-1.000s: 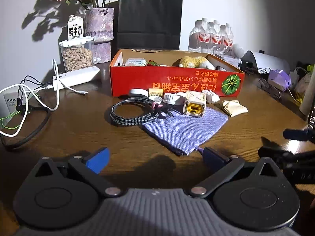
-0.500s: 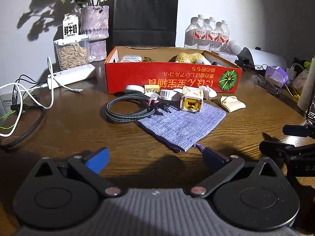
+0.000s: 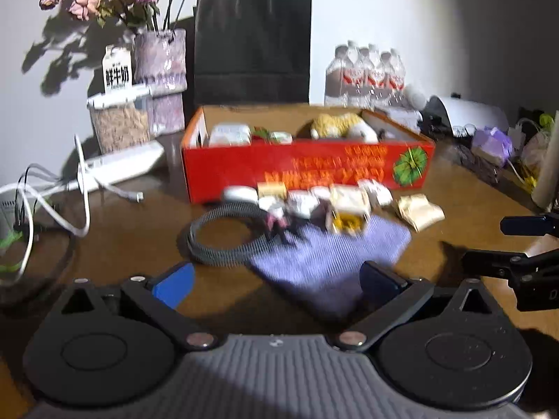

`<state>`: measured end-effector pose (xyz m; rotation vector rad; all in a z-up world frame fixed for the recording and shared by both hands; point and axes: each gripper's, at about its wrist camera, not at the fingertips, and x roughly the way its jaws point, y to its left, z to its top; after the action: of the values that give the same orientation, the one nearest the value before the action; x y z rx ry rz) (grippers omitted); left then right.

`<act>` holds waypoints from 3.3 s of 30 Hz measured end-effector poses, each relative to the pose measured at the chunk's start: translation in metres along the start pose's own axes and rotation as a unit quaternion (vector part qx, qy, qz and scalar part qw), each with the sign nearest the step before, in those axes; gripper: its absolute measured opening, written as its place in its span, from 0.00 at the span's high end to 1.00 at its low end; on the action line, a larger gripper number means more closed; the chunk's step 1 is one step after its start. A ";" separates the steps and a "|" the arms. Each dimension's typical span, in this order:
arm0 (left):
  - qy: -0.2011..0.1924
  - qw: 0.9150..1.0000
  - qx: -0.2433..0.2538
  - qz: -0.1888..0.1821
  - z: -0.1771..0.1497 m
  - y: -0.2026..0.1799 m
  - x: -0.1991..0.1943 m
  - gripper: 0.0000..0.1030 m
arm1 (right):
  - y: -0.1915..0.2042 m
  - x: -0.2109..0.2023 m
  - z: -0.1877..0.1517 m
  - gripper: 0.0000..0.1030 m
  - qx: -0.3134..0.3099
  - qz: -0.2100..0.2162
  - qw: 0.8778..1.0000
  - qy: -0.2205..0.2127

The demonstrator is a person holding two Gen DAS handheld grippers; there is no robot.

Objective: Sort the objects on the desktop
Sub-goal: 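Grasp the grey round lid with the left tool while the right tool grasps the white tissue, then carry the grey lid and white tissue with both tools over the cardboard box, then open both tools to drop the lid and tissue into the cardboard box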

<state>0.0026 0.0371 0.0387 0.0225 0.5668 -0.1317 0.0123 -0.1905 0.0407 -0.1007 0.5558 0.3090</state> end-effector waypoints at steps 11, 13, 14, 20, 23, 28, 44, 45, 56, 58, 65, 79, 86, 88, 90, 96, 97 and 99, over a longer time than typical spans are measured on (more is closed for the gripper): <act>0.027 0.999 -0.022 -0.022 0.047 0.041 0.076 0.00 | -0.015 0.081 0.050 0.26 0.018 0.020 0.999 0.028; 0.031 0.999 -0.007 -0.024 0.053 0.041 0.088 0.00 | -0.015 0.099 0.056 0.31 0.016 0.021 0.999 0.041; 0.033 0.999 -0.005 -0.022 0.055 0.042 0.094 0.00 | -0.015 0.105 0.057 0.31 0.018 0.024 0.999 0.046; 0.061 0.996 -0.040 -0.046 0.067 0.055 0.121 0.18 | -0.015 0.134 0.063 0.57 0.030 0.033 0.997 0.064; 0.080 0.994 -0.051 -0.047 0.065 0.057 0.131 0.41 | -0.014 0.139 0.058 0.67 0.031 0.034 0.996 0.076; 0.076 0.993 -0.065 -0.061 0.057 0.062 0.129 0.60 | -0.010 0.135 0.053 0.80 0.025 0.035 0.996 0.073; -0.039 0.994 -0.081 -0.061 0.052 0.032 -0.019 0.61 | 0.002 -0.004 0.032 0.81 0.015 0.040 0.999 -0.021; -0.039 0.994 -0.079 -0.062 0.047 0.028 -0.026 0.61 | 0.003 -0.010 0.026 0.81 0.016 0.041 0.999 -0.019; 0.025 0.990 -0.081 -0.110 -0.021 -0.003 -0.058 0.61 | 0.017 -0.036 -0.030 0.81 0.026 0.042 0.998 0.035; 0.027 0.990 -0.080 -0.116 -0.023 -0.005 -0.058 0.61 | 0.016 -0.038 -0.033 0.81 0.029 0.042 0.998 0.036; 0.011 0.990 -0.062 -0.126 -0.005 -0.012 -0.054 0.61 | 0.003 -0.037 -0.019 0.81 0.038 0.032 0.999 0.018; -0.004 0.992 -0.018 -0.125 0.150 0.014 0.067 0.61 | -0.066 0.053 0.130 0.81 0.059 0.051 0.996 -0.032; 0.089 0.992 0.004 -0.085 0.159 0.015 0.189 0.61 | -0.083 0.177 0.154 0.78 0.059 0.000 0.992 0.108; 0.117 0.989 0.005 -0.085 0.154 0.018 0.208 0.60 | -0.078 0.192 0.152 0.68 0.045 -0.014 0.991 0.125; 0.122 0.989 -0.002 -0.082 0.150 0.022 0.214 0.53 | -0.072 0.200 0.147 0.62 0.026 -0.033 0.991 0.124; 0.096 0.992 0.021 -0.082 0.157 0.018 0.197 0.31 | -0.063 0.200 0.147 0.57 0.013 -0.046 0.994 0.100; 0.092 0.992 0.020 -0.081 0.162 0.017 0.191 0.29 | -0.064 0.197 0.149 0.57 0.016 -0.045 0.994 0.096; 0.081 0.993 0.019 -0.081 0.169 0.017 0.177 0.19 | -0.066 0.184 0.154 0.52 0.027 -0.037 0.996 0.082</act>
<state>0.2433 0.0238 0.0860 0.0248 0.7285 -0.3019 0.2584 -0.1777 0.0735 -0.0943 0.7209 0.2133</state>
